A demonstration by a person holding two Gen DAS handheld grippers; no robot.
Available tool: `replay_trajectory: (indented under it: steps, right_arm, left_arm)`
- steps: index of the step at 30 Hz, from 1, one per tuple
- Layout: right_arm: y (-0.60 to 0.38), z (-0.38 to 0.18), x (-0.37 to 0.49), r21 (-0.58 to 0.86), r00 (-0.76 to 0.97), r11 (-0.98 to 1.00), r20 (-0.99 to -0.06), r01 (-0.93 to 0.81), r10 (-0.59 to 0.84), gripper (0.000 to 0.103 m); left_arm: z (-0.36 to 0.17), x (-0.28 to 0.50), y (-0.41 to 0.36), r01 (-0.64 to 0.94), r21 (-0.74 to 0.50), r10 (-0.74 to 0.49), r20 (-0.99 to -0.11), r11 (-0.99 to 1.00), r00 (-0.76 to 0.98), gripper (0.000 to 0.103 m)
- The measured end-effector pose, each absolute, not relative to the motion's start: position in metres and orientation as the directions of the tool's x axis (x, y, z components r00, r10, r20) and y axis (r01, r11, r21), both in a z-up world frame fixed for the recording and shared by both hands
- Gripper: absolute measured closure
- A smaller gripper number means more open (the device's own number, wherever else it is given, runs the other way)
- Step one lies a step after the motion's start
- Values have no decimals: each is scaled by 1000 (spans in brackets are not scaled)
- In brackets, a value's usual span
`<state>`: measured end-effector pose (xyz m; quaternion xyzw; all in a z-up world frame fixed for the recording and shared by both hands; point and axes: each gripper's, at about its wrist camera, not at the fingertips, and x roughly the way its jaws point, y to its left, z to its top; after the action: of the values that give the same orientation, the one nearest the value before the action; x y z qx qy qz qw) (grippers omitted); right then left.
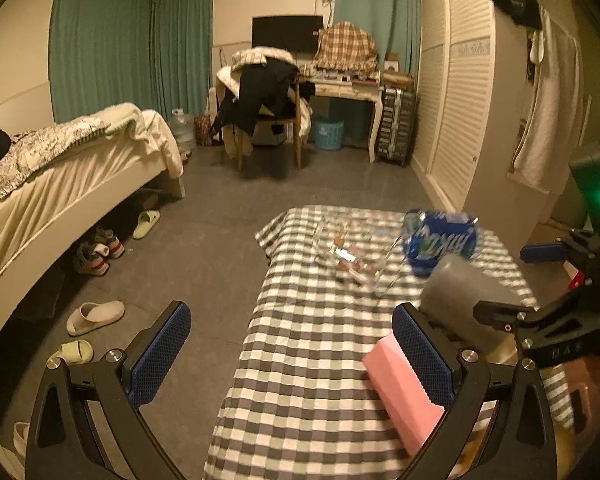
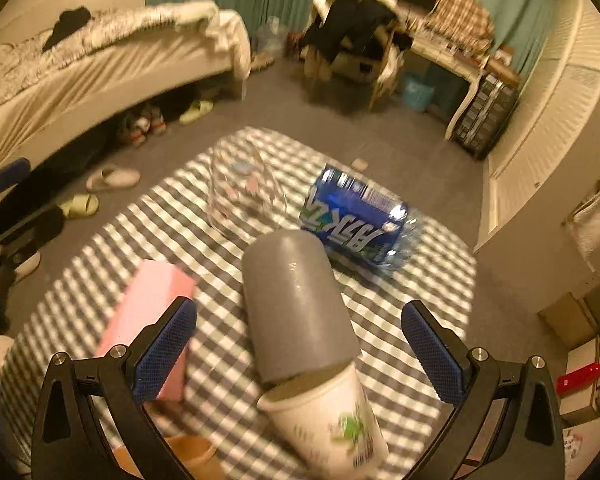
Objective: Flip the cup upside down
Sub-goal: 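Reach the right gripper to the gray cup lying on its side and grasp it, then lift the gray cup with the right gripper and turn its open end downward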
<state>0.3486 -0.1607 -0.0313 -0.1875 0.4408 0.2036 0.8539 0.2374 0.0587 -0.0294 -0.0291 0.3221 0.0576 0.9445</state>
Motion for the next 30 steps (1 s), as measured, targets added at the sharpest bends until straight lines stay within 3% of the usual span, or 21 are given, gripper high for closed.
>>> replay_trajectory:
  steps: [5,13,15,20,30]
  right_arm:
    - [-152,-59,368,-120,456,831,-873,-543,172,1]
    - [-141,-83,384,-161,434,817,-893,-554,118,15]
    - [-140,-85,385,-164,427,817,-898,-553,109,27]
    - [-143,-83,385,-165,434,826,-895,-539,105,28]
    - [-134,18,329,-217,575,844,-808,-490,126,29]
  left_arm:
    - [-51,260,63,-130,-34,76,-660,991,747,0]
    - [-60,267,67,-127,-40,67,-679,991,732,0]
    - [-60,267,68,-128,-36,70,-676,991,734,0]
    - [-56,261,68,-128,-32,74,-666,991,742,0]
    - [-10,222,64,-123,-54,67,-593,991,802,0]
